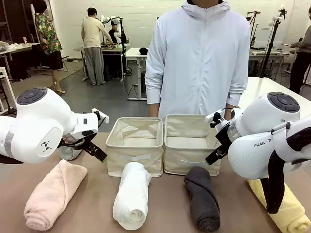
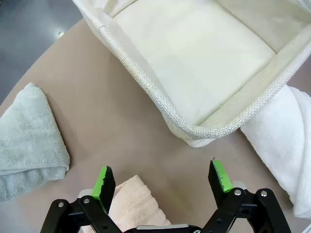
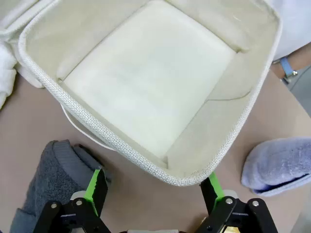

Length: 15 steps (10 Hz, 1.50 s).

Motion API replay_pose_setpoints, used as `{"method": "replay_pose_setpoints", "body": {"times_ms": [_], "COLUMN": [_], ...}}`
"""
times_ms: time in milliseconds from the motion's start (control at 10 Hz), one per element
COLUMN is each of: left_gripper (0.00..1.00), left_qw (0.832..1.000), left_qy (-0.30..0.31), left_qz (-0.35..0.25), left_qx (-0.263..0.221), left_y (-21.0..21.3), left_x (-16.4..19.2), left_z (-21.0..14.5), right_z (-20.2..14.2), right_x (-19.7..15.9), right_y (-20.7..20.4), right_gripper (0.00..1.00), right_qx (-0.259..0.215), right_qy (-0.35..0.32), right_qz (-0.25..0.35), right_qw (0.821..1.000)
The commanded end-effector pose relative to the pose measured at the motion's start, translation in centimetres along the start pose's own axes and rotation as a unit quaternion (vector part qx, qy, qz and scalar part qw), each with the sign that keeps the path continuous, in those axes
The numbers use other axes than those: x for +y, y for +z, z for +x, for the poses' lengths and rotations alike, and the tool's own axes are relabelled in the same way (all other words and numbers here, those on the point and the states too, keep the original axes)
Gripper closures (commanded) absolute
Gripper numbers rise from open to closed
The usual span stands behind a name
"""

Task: Sort the towels based on their folding style.
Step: Pick up one triangle-folded towel and place it in the left Fabric basket.

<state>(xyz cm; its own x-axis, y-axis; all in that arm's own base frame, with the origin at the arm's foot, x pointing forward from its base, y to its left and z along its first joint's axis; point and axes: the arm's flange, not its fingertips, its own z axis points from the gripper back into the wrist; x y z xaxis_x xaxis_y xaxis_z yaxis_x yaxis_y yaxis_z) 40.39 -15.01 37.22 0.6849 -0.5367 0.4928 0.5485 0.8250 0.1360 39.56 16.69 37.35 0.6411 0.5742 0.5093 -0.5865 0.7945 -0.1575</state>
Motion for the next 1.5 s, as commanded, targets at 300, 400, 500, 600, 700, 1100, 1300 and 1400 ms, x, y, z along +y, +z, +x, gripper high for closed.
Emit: {"method": "replay_pose_setpoints", "body": {"times_ms": [300, 400, 500, 600, 700, 1100, 1300, 1400], "left_gripper": [0.00, 0.00, 0.00, 0.00, 0.00, 0.00, 0.00, 0.00], "left_qw": [1.000, 1.000, 1.000, 1.000, 1.000, 1.000, 0.995, 0.989], "left_qy": [0.000, 0.000, 0.000, 0.000, 0.000, 0.000, -0.061, -0.072], "left_qz": [0.000, 0.000, 0.000, 0.000, 0.000, 0.000, 0.051, 0.089], "left_qx": [0.000, 0.000, 0.000, 0.000, 0.000, 0.000, -0.062, -0.091], "left_y": [0.0, 0.0, 0.0, 0.0, 0.0, 0.0, 5.6, 12.4], "left_x": [0.0, 0.0, 0.0, 0.0, 0.0, 0.0, -0.4, -0.2], "left_z": [0.0, 0.0, 0.0, 0.0, 0.0, 0.0, 0.2, 0.5], "right_z": [0.0, 0.0, 0.0, 0.0, 0.0, 0.0, 0.1, 0.3], "right_x": [0.0, 0.0, 0.0, 0.0, 0.0, 0.0, 0.4, 0.7], "right_y": [0.0, 0.0, 0.0, 0.0, 0.0, 0.0, 5.2, 12.5], "right_gripper": [0.00, 0.00, 0.00, 0.00, 0.00, 0.00, 0.00, 0.00], "right_qx": [0.000, 0.000, 0.000, 0.000, 0.000, 0.000, 0.018, 0.006], "right_qy": [0.000, 0.000, 0.000, 0.000, 0.000, 0.000, 0.003, -0.010], "right_qz": [0.000, 0.000, 0.000, 0.000, 0.000, 0.000, -0.042, -0.096], "right_qw": [1.000, 1.000, 1.000, 1.000, 1.000, 1.000, 0.999, 0.995]}}
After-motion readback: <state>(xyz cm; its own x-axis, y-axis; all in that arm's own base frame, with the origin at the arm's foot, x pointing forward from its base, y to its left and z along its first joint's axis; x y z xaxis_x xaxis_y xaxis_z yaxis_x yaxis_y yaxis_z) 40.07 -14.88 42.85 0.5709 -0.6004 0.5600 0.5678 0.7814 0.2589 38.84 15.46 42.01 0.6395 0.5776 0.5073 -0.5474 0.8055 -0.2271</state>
